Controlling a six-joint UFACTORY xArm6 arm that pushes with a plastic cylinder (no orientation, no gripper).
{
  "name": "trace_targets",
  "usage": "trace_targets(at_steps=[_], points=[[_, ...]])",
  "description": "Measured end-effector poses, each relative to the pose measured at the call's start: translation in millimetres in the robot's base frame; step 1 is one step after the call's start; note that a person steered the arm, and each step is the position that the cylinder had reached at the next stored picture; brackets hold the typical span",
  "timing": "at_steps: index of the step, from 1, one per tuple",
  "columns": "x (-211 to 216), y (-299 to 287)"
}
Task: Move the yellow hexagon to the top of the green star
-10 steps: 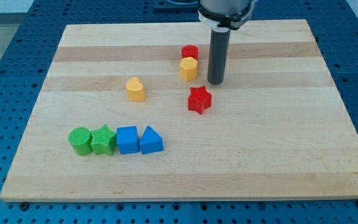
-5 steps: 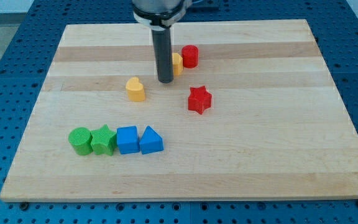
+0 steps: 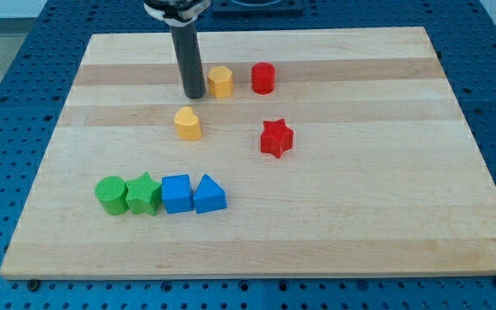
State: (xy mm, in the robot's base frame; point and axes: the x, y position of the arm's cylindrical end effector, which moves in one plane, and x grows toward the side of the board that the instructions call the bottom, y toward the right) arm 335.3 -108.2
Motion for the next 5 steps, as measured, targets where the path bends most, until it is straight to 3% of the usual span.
trace_targets(at_steps=[1,2,4,5], points=[[20.9,-20.2],[34.2,11.0],[27.5,90.3],[-2.2,89.1]])
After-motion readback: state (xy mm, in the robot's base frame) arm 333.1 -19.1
